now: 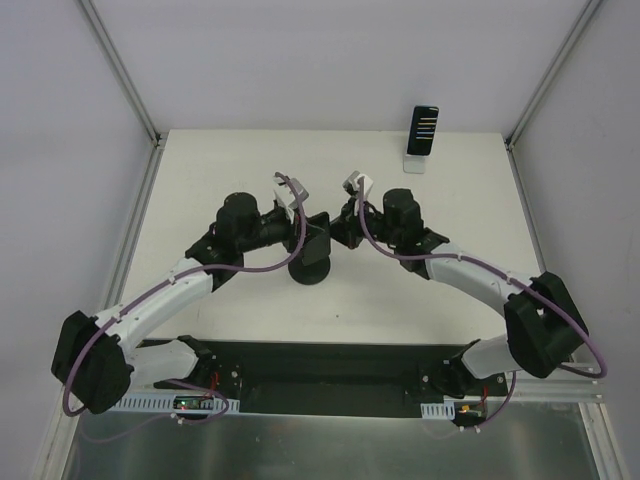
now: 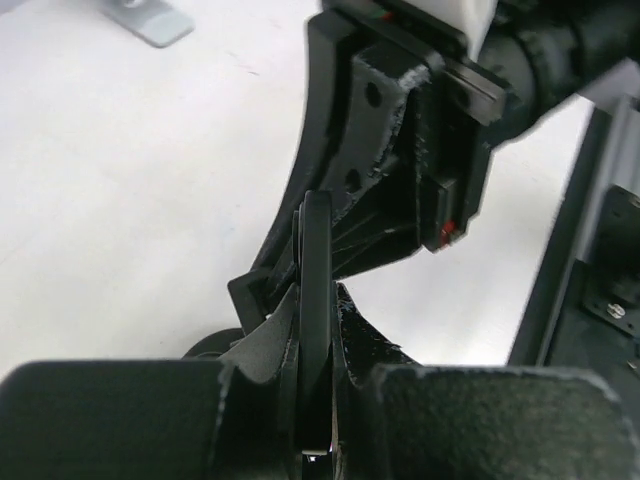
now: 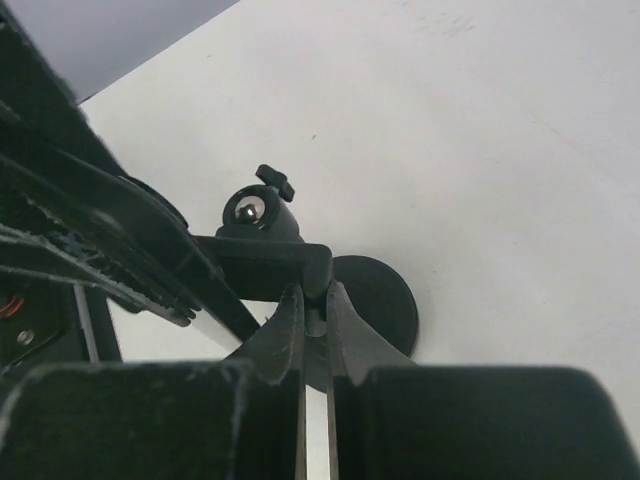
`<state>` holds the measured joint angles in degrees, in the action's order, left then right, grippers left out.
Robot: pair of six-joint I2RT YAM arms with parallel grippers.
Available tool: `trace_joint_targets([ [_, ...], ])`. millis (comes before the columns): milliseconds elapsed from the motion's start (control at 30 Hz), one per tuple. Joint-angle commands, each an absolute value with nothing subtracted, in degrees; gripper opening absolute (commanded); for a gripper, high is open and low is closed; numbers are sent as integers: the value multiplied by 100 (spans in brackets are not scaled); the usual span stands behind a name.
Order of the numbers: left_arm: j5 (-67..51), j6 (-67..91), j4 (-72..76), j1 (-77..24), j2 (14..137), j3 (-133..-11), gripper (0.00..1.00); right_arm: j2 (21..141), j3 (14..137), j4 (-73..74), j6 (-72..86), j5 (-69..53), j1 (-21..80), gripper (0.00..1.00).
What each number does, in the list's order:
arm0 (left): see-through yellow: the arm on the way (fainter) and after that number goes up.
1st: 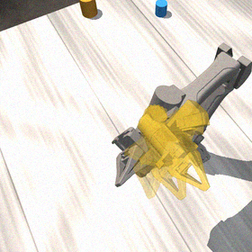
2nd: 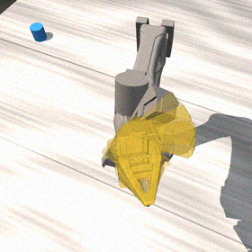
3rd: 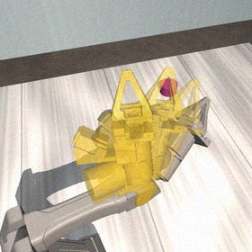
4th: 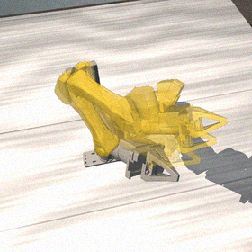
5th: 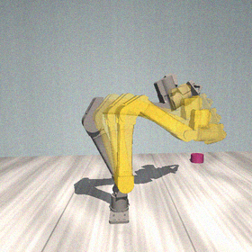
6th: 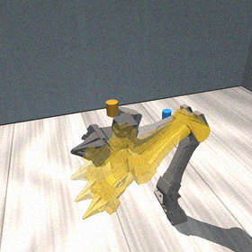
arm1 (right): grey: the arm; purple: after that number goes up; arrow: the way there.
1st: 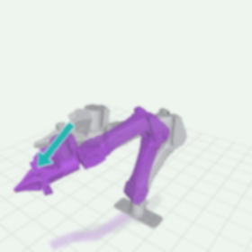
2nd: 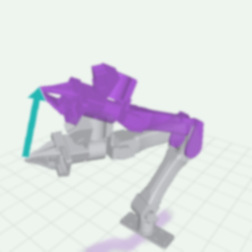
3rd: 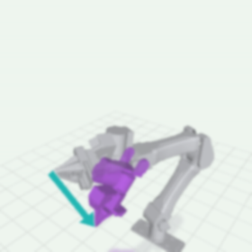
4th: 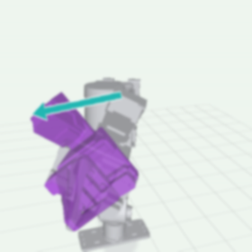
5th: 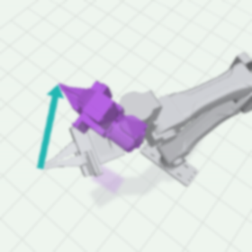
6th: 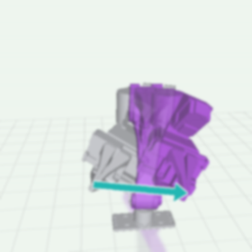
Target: Place the phone on the phone stand
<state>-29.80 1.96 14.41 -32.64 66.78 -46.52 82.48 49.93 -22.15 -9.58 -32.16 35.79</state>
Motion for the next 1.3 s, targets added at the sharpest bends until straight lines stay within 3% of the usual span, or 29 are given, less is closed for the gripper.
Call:
trace_joint_targets([
  [0, 576, -149, 1351, -3479, 6039, -4316, 0, 7464, 4668, -2926, -81, -262, 4085, 0],
  [67, 1482, -149, 1607, -3778, 6003, -4149, 0, 7331, 4474, -2971, 322, 1640, 4805, 0],
  [167, 2038, -132, 2179, -3964, 6239, -4069, 0, 7198, 4517, -2708, 631, 3393, 5675, 0],
  [267, 2144, -97, 2478, -3964, 6642, -4183, 0, 7207, 4439, -2681, 738, 4932, 6546, 0],
  [333, 2022, -79, 2522, -3955, 6811, -4271, 0, 7242, 4403, -2882, 721, 5036, 6819, 0],
  [400, 1794, -27, 2584, -3964, 6926, -4333, 0, 7199, 4342, -3013, 747, 4659, 6873, 1],
  [467, 1688, -17, 2593, -3955, 6935, -4324, 0, 6971, 3941, -3425, 319, 4449, 6978, 28],
  [500, 1531, -9, 2593, -3964, 6900, -4316, 0, 6865, 3720, -4263, 47, 4439, 7013, 50],
  [600, 874, -9, 2532, -3955, 6785, -4254, 0, 6242, 3306, -4667, -1228, 4133, 6900, 72],
  [700, 371, -18, 2312, -3946, 6741, -4324, 0, 5653, 3139, -4070, -1442, 2932, 6234, 82],
  [733, 160, -18, 2303, -3946, 6724, -4307, 0, 5538, 3103, -3895, -1337, 1717, 5622, 83],
  [833, -139, 174, 2373, -3911, 6583, -4202, 0, 5440, 2980, -3797, -994, 505, 4854, 84],
  [933, -123, 316, 2295, -3876, 6443, -4245, 0, 5825, 3181, -3744, -1098, -600, 4693, 87],
  [967, -97, 386, 2233, -3859, 6442, -4289, 4, 5949, 3295, -3640, -1168, -859, 4693, 88],
  [1000, -88, 465, 2137, -3841, 6416, -4341, 21, 6072, 3409, -3543, -1152, -1035, 4685, 88],
  [1033, -70, 622, 1875, -3806, 6364, -4446, 45, 6186, 3602, -3498, -1064, -1107, 4693, 90],
  [1067, -36, 711, 1768, -3788, 6302, -4473, 52, 6344, 3673, -3455, -976, -1055, 4693, 99],
  [1100, -35, 799, 1662, -3771, 6232, -4491, 70, 6407, 3743, -3454, -802, -1037, 4659, 100],
  [1133, -26, 1009, 1513, -3753, 5997, -4448, 95, 6529, 3866, -3428, -782, -1298, 4641, 97],
  [1267, 156, 1432, 1083, -3648, 5214, -4263, 99, 6943, 4613, -2805, -993, -1626, 4641, 97],
])
